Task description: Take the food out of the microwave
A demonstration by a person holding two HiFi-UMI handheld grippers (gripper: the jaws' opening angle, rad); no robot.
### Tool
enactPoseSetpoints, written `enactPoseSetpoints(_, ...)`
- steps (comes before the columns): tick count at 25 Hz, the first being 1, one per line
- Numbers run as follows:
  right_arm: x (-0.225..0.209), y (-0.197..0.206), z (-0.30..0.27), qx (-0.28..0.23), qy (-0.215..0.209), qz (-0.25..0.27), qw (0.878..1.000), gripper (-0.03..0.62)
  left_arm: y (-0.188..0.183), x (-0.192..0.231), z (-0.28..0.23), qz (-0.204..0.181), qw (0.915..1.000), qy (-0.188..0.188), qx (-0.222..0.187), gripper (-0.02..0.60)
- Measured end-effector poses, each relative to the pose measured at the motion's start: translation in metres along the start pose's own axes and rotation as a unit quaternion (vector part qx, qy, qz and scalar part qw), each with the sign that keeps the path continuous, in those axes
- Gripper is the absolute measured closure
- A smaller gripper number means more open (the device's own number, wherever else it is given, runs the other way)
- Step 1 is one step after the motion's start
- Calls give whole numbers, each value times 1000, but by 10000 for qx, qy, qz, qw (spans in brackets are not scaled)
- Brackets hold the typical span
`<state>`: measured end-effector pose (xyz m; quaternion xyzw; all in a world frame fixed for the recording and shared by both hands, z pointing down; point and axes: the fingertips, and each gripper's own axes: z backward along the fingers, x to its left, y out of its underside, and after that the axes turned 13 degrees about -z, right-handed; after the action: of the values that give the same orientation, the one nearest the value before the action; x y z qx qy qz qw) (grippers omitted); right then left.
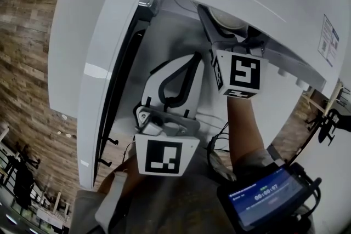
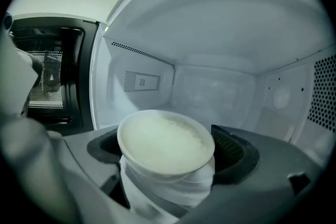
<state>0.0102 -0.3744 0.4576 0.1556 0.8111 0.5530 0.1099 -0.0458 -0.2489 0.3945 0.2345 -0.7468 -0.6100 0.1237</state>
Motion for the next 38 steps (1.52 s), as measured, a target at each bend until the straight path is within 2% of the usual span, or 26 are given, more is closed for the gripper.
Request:
enactPoseSetpoints(9,18,-5,50,-240,-198,1,9995,77,-3,-13,27,-39,9999,-107,-12,575)
enactPoseSetpoints(15,20,23,111,-111,-243,-19,9996,77,-22,-54,42,-171,9997,48,-181,575)
enactPoseSetpoints(19,12,45,163,41,-40,-80,10000,77,-36,-88,57,-320,9980,396,-372,575)
enactPoseSetpoints(26,-50,128,243,691,596,-289,9954,77,-37,-157,66,-450,9947,835,-386,575)
enactPoseSetpoints(31,-71,152,252,793,746,-439,9931,77,-31,-172,71,-431,9944,919,-296,575)
enactPoseSetpoints(38,-68,167,243,987,668,-391,9921,77,-28,-165,78,-557,9949,815,-224,575)
